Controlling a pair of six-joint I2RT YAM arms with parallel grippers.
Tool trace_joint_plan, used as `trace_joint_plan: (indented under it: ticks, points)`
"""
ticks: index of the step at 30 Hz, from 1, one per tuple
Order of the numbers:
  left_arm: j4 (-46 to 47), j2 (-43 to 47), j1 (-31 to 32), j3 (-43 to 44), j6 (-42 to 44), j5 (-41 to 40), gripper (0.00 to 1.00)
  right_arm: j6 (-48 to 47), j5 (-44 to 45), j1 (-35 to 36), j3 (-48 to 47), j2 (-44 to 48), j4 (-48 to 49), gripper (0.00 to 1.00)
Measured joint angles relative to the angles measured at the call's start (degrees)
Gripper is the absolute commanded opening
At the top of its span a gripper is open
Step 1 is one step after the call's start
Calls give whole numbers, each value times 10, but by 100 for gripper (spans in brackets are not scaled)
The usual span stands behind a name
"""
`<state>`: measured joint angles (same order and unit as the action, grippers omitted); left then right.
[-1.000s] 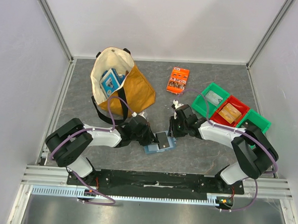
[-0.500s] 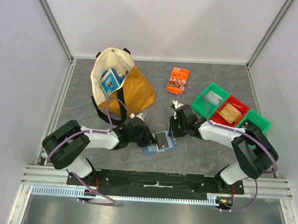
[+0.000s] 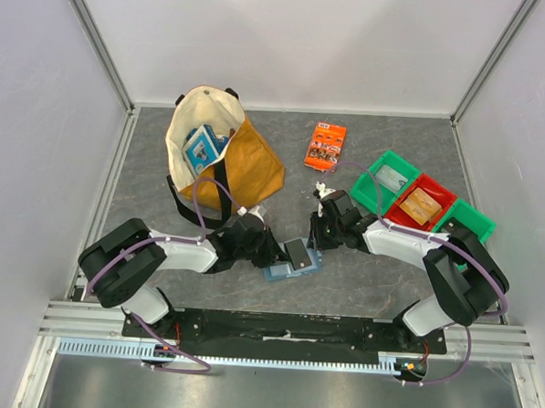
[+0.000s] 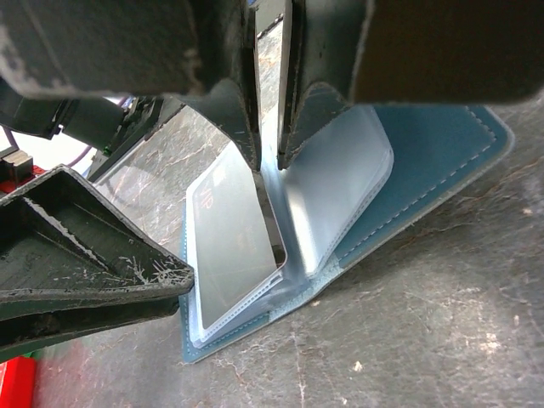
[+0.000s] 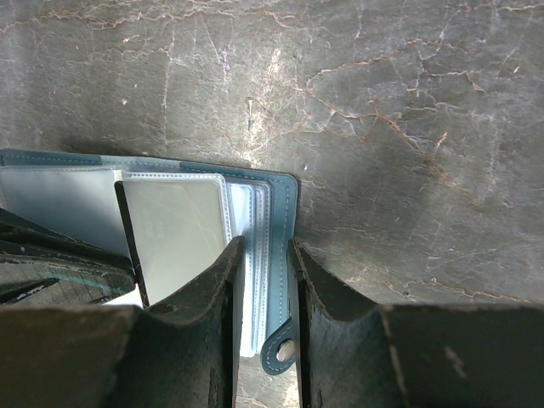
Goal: Take the credit cards out of the card holder
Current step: Remove the credit card from the card holder.
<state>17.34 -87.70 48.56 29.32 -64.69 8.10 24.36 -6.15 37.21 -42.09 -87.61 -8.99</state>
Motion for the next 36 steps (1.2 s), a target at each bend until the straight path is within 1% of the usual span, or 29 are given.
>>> trace_joint_plan:
  ticks: [14,17,21,27,36]
  points:
    - [37,-21,0,0,-19,1,17,0,0,0,0,0,0,31]
    - [43,-25,0,0,-21,1,13,0,0,0,0,0,0,31]
    - [48,-26,0,-1,-24,2,2,0,0,0,0,0,0,31]
    - [64,-26,0,-7,-27,7,2,1,2,0,0,2,-1,31]
    - [82,-26,0,-18,-31,12,2,2,3,-3,0,24,-23,34]
